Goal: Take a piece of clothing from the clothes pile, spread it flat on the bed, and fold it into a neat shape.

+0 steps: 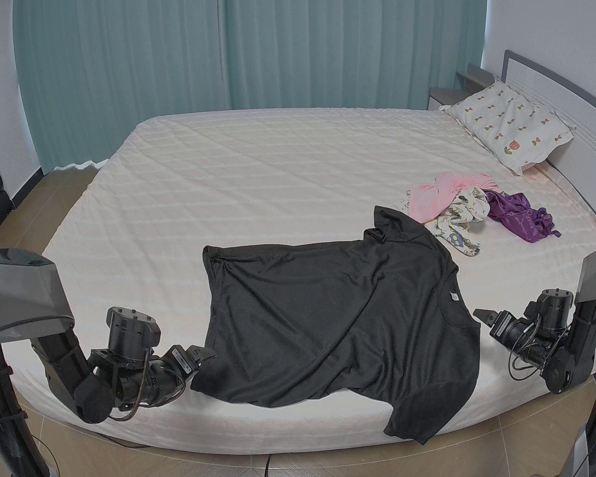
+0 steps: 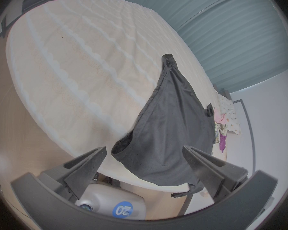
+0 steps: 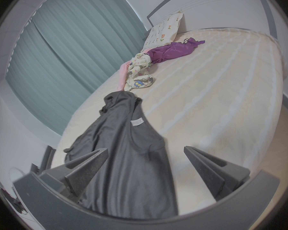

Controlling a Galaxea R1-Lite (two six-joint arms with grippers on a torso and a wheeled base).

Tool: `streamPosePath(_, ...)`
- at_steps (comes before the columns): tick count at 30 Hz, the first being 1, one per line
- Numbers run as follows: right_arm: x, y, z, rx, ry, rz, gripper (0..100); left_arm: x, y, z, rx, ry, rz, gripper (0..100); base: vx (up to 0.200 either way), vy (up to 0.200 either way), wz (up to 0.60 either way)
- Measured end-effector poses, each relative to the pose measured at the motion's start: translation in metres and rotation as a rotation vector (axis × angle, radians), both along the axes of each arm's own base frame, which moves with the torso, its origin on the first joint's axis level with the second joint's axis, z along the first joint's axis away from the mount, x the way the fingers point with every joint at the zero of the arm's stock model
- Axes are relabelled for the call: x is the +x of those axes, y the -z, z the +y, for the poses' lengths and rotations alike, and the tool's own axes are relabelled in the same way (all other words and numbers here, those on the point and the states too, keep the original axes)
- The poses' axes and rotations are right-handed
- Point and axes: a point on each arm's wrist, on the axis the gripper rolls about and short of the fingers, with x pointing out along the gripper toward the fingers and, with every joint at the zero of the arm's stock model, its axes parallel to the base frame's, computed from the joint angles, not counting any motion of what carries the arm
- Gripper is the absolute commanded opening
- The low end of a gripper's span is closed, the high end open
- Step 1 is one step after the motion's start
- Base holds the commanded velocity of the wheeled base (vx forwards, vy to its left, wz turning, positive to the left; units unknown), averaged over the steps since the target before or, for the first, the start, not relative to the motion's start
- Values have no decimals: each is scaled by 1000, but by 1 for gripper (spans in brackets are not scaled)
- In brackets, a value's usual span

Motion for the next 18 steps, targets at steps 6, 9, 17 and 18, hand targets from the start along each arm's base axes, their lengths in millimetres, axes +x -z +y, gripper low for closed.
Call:
streamPosePath(6, -17, 4, 6, 53, -26, 30, 100, 14, 16, -12, 81, -35, -7, 100, 0, 0, 0)
streamPosePath(9, -22, 7, 8, 61, -35, 54, 100, 19, 23, -16, 98, -30, -5, 100, 0, 0, 0)
streamPosePath(17, -24, 8, 10, 64, -40, 65, 100, 24, 33, -20, 133, 6, 3, 0, 0, 0, 0)
streamPosePath(18, -24, 8, 10, 65, -40, 65, 100, 24, 33, -21, 138, 8, 5, 0, 0, 0, 0)
